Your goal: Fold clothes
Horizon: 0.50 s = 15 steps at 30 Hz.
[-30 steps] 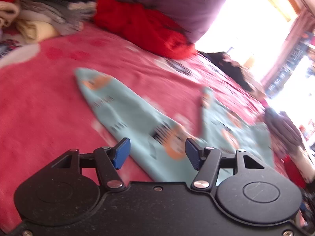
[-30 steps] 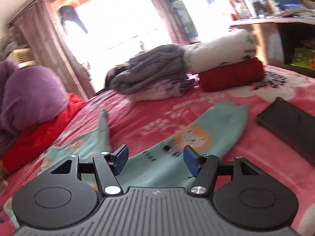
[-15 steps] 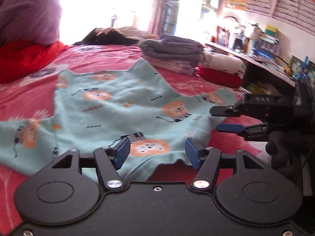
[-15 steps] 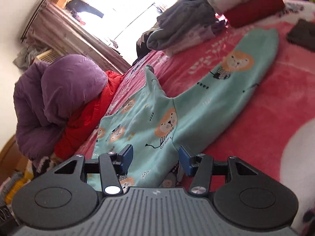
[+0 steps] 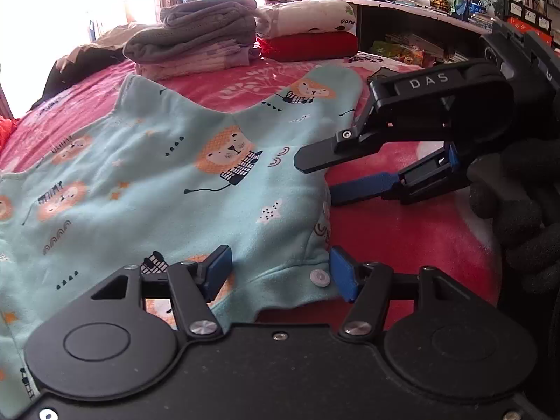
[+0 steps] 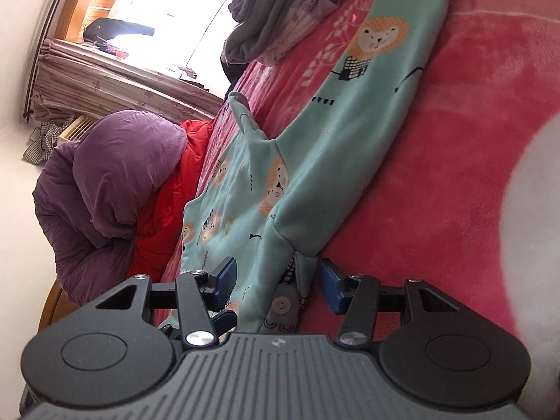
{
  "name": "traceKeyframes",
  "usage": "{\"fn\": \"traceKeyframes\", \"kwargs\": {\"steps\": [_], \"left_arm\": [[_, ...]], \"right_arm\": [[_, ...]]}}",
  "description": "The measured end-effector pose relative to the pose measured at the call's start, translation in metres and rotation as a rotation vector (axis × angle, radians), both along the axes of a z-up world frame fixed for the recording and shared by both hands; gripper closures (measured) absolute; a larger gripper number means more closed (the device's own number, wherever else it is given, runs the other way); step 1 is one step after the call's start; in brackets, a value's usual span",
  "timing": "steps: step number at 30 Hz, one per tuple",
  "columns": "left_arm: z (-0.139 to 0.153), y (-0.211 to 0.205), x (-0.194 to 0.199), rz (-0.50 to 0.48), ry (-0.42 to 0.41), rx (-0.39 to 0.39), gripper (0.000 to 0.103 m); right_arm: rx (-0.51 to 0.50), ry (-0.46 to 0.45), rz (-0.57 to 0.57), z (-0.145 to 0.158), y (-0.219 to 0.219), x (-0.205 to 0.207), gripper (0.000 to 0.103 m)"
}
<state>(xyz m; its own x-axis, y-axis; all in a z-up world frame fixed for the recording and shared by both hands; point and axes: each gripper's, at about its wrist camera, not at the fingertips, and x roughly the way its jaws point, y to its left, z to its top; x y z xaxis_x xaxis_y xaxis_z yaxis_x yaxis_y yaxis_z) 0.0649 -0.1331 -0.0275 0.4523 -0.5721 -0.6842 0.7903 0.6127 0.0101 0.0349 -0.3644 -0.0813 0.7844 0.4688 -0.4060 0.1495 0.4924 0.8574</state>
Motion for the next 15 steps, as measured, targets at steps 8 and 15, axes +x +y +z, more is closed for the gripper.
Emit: {"fn": "traceKeyframes", "kwargs": {"steps": [8,15], "left_arm": [[0.002,-0.006,0.016,-0.079,0.07,0.035,0.067],[0.01,-0.016,0.01,-0.114,0.004,0.086,0.095]], "right_arm": [[0.061,0.017,-0.014,-0.009,-0.005,0.005,0.05],[0.085,0.016,-0.017,-0.011,-0.008,0.006,0.048]]}}
